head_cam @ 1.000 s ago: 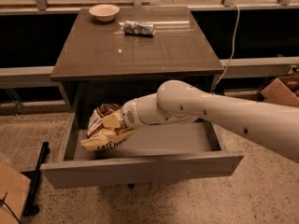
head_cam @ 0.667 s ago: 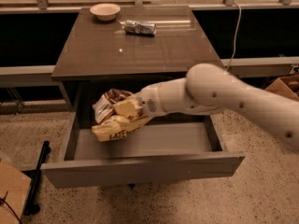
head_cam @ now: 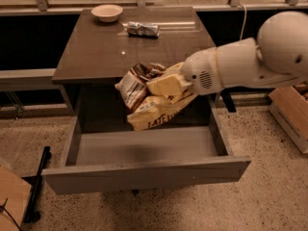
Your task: Pick brown chip bag from top drawer and place on counter
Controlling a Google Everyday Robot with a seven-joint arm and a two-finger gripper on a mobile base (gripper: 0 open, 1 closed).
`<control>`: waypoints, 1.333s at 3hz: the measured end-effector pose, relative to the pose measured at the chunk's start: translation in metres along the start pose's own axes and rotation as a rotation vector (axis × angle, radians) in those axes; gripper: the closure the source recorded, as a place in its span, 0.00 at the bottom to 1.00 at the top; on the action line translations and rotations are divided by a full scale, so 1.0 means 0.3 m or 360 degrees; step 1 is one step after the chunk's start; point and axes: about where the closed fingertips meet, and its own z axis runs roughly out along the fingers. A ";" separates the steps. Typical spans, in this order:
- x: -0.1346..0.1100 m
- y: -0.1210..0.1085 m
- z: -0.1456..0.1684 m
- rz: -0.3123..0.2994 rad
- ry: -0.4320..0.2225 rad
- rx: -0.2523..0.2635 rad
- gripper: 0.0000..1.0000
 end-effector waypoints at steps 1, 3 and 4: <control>-0.109 -0.026 -0.207 -0.0117 0.0064 0.0069 1.00; -0.258 -0.328 -0.306 -0.0236 0.0116 0.0189 1.00; -0.376 -0.374 -0.370 -0.0312 0.0028 0.0263 1.00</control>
Offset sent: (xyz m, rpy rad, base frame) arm 0.1060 -0.1171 0.1734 -0.2020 -0.2823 -0.0480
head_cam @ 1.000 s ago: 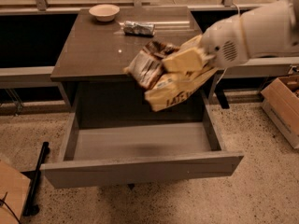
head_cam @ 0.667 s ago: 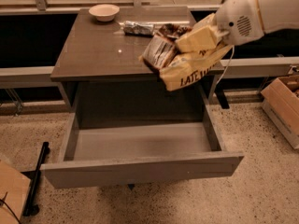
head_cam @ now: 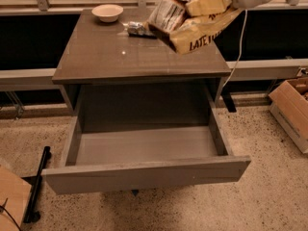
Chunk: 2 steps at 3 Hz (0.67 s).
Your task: Pick brown chip bag from top drawer and place on counter
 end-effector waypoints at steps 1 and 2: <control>-0.001 -0.034 0.024 -0.0036 -0.0021 0.0093 1.00; 0.028 -0.146 0.116 -0.0044 -0.0016 0.0186 1.00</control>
Offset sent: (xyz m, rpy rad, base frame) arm 0.1157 -0.0001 -0.0172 -0.0219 -0.1637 -0.1653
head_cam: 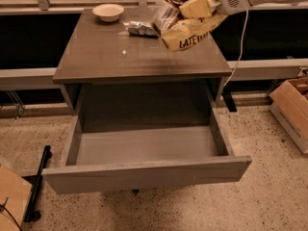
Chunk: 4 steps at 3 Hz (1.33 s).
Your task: Pick brown chip bag from top drawer and place on counter
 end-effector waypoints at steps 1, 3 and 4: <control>0.040 -0.139 0.089 0.0034 -0.0027 0.0080 1.00; 0.173 -0.369 0.265 0.0120 -0.0030 0.0152 0.82; 0.166 -0.386 0.266 0.0114 -0.0044 0.0163 0.50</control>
Offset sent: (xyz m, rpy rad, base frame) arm 0.1614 -0.0471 -0.0582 0.0581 -0.0451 -0.1610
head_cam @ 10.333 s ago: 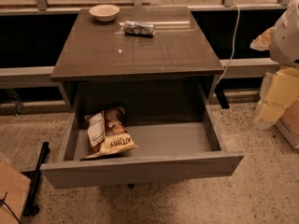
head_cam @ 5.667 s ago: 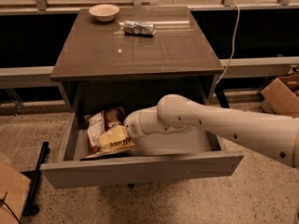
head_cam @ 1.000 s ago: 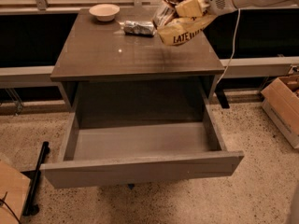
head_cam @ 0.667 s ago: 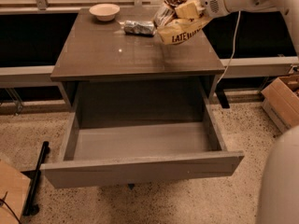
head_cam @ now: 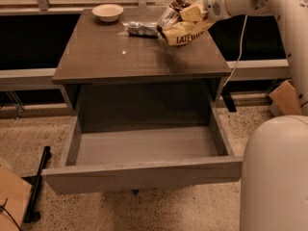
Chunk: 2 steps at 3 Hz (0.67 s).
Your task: Pick brown chip bag from top drawer and place on counter
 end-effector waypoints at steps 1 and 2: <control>0.003 0.004 0.010 0.0002 0.0001 -0.0006 0.27; 0.006 0.009 0.023 0.0003 0.0003 -0.0015 0.04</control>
Offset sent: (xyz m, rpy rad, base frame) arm 0.0007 0.0019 -0.0018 0.0004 0.0023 0.0025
